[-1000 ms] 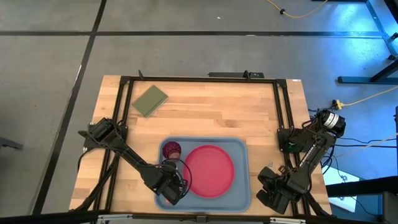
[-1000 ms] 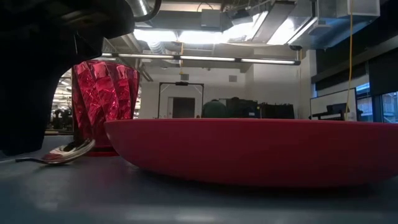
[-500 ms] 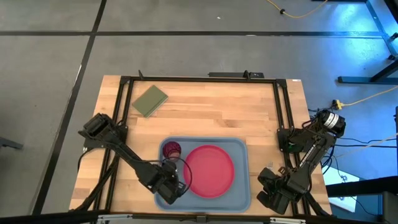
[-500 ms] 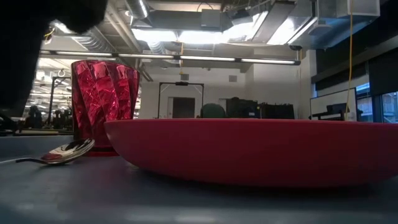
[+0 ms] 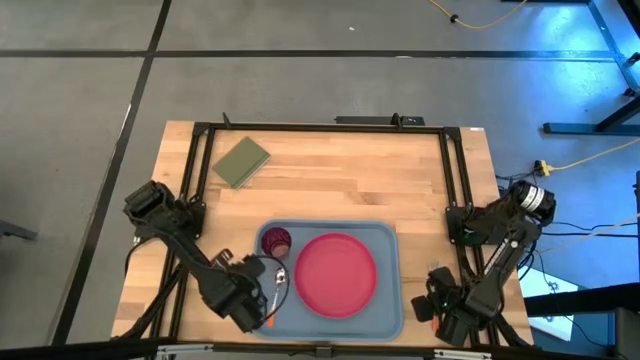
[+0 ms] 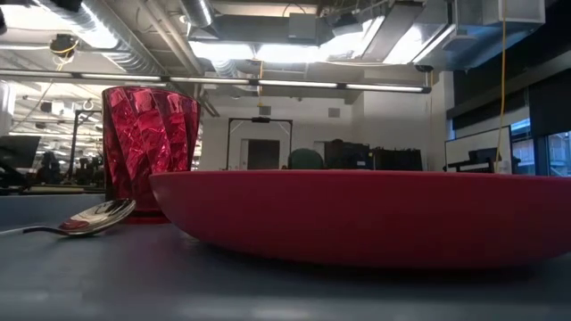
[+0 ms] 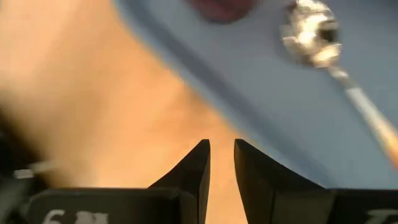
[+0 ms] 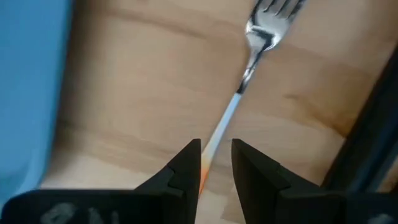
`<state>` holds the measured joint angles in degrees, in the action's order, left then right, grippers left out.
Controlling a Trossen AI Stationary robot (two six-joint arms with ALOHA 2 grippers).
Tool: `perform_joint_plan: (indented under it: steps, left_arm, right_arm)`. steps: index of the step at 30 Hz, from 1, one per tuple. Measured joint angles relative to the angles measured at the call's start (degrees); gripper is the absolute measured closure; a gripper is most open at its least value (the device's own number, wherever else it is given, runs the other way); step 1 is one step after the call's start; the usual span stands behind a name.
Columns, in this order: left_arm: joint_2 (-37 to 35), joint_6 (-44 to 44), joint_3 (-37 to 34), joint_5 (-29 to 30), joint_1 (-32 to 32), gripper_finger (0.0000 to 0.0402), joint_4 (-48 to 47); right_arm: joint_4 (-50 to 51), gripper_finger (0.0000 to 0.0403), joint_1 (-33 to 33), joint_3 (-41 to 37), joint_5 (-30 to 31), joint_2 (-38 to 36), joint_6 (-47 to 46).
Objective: Pick and place plate/cup/fork/spoon on tray
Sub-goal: Put the orange fork on the blue serving tray to the right of the red plate
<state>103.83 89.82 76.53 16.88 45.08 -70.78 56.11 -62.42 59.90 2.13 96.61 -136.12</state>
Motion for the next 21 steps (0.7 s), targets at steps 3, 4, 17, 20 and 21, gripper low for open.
perform_joint_plan:
  steps: [3, 4, 17, 20, 21]
  left_arm:
    - [0.0, 0.04, 0.0, 2.6, 0.67, 0.0335, -4.29]
    - [0.0, 0.04, -0.01, 3.05, 0.79, 0.0335, -5.04]
    - [0.02, 0.0, -0.02, -0.32, 2.56, 0.0335, -6.4]
    - [0.02, 0.0, -0.02, -1.46, 3.27, 0.0335, -6.78]
    - [0.02, 0.0, -0.02, -1.46, 3.61, 0.0335, -6.8]
  right_arm:
    - [0.55, 0.0308, 1.47, -0.03, -1.1, 2.11, 0.08]
    - [0.47, 0.0308, 1.82, -0.05, -2.05, 2.74, 0.13]
    - [0.73, 0.0308, 4.67, -0.04, -3.88, 6.13, 0.27]
    - [0.77, 0.0308, 4.99, -0.04, -3.87, 6.91, 0.31]
    - [0.91, 0.0308, 4.99, -0.04, -3.91, 7.11, 0.31]
